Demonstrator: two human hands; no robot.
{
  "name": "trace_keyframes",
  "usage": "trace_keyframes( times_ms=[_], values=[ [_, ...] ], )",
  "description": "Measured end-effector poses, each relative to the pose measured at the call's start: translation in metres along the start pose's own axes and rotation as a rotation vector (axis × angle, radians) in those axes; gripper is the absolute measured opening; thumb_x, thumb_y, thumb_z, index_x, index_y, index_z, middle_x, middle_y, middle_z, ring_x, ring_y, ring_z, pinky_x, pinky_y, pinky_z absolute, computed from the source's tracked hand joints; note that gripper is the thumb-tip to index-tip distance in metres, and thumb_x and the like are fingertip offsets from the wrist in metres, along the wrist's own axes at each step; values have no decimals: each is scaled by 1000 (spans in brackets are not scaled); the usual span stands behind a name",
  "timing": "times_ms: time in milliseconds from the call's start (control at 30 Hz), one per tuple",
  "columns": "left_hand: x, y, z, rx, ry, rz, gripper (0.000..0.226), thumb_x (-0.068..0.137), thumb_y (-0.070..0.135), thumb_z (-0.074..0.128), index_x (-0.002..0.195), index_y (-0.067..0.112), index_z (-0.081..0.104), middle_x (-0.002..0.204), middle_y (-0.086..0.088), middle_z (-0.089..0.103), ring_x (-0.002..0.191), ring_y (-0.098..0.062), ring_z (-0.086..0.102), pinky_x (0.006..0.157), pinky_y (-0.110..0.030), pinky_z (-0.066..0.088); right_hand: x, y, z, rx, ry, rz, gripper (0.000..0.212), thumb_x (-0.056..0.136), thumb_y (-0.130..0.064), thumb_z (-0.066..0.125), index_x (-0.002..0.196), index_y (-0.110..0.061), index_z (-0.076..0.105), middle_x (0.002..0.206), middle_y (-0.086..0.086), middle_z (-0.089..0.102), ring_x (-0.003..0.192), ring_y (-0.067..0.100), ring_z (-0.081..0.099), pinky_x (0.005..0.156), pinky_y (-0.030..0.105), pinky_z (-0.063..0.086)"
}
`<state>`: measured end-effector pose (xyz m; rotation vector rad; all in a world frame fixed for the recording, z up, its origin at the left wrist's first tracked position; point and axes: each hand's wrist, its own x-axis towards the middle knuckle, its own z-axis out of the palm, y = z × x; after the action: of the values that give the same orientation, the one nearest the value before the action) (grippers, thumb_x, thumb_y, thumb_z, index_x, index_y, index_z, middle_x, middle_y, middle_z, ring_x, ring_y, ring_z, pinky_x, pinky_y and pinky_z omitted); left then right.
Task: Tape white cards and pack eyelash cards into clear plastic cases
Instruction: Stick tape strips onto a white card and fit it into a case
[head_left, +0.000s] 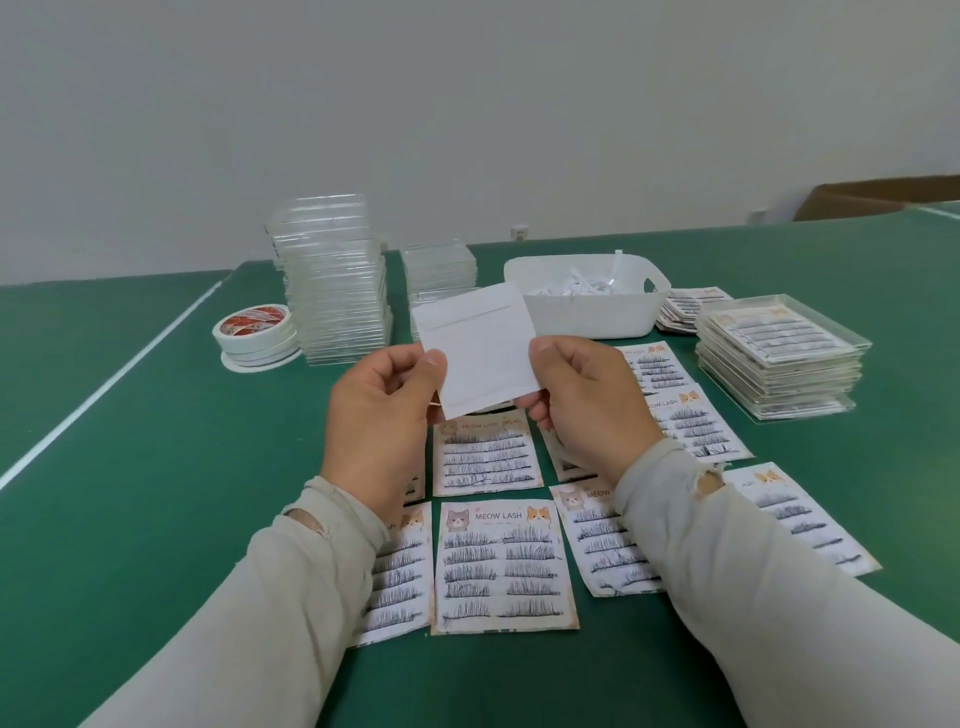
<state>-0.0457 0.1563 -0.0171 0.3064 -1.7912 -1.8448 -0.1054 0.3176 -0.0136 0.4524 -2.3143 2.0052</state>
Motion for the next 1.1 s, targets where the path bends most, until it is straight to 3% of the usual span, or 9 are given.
trace_keyframes(
  times_ms=[133, 233, 300, 400, 533, 600, 767, 933, 1100],
  values=[
    [-1, -2, 2, 1, -9, 17, 12, 97, 19, 67, 91, 18, 76, 84, 0, 78, 70, -9, 68, 65, -21, 57, 3, 1, -3, -91, 116, -43, 50, 107, -36, 42, 79, 1, 62, 66, 15, 61, 59, 16, 54, 62, 35, 49],
    [-1, -2, 2, 4, -14, 24, 14, 98, 18, 66, 88, 18, 76, 83, 0, 78, 70, -9, 68, 64, -21, 56, 6, 2, -3, -25, 203, -1, 36, 103, -33, 50, 79, -13, 68, 65, -1, 67, 63, 15, 58, 69, 40, 52],
    [0, -3, 2, 7, -17, 20, 16, 98, 19, 65, 86, 18, 77, 85, -1, 78, 73, -12, 69, 68, -25, 59, 8, 2, -3, 19, 261, -3, 14, 98, -23, 61, 86, -18, 66, 77, 1, 70, 67, 15, 62, 69, 36, 55],
    [0, -3, 3, 36, -29, 31, 17, 98, 21, 64, 87, 17, 76, 88, -2, 78, 81, -19, 72, 79, -37, 63, 7, -2, -3, 215, 209, 17, 11, 88, -17, 66, 97, -22, 66, 87, 1, 71, 65, 4, 66, 59, 22, 53],
    [-2, -4, 5, 51, -38, 39, 15, 96, 17, 66, 86, 16, 77, 88, -4, 77, 79, -16, 69, 87, -46, 61, 2, -5, -2, 306, 70, 27, 15, 75, -31, 68, 87, -27, 76, 87, -5, 78, 78, 8, 73, 64, 24, 55],
    [-2, -4, 5, 53, -46, 46, 15, 95, 16, 66, 84, 15, 77, 87, -7, 76, 75, -14, 66, 85, -47, 60, 0, -5, 0, 307, 54, 0, 9, 77, -32, 72, 80, -25, 78, 84, 0, 78, 76, 11, 73, 62, 25, 57],
    [-3, -5, 5, 59, -77, 83, 16, 94, 14, 66, 81, 15, 76, 84, -12, 74, 71, -14, 61, 72, -40, 59, 2, -1, -2, 315, 81, 8, 38, 79, -32, 74, 83, 3, 61, 82, 15, 61, 77, 23, 56, 72, 39, 50],
    [-6, -2, 7, 6, -127, 59, 18, 96, 17, 67, 78, 17, 70, 72, -3, 61, 63, -11, 53, 58, -24, 49, 1, -2, -2, 331, 38, 40, 13, 79, -28, 67, 76, -16, 65, 81, 10, 54, 76, 22, 52, 66, 34, 44],
    [-5, -3, 6, -5, -132, 72, 16, 95, 20, 69, 83, 11, 67, 78, -11, 59, 71, -21, 50, 67, -34, 45, 5, -2, -1, 400, 90, 115, 17, 72, -30, 58, 83, -17, 63, 78, 9, 53, 71, 22, 49, 59, 34, 37]
  ],
)
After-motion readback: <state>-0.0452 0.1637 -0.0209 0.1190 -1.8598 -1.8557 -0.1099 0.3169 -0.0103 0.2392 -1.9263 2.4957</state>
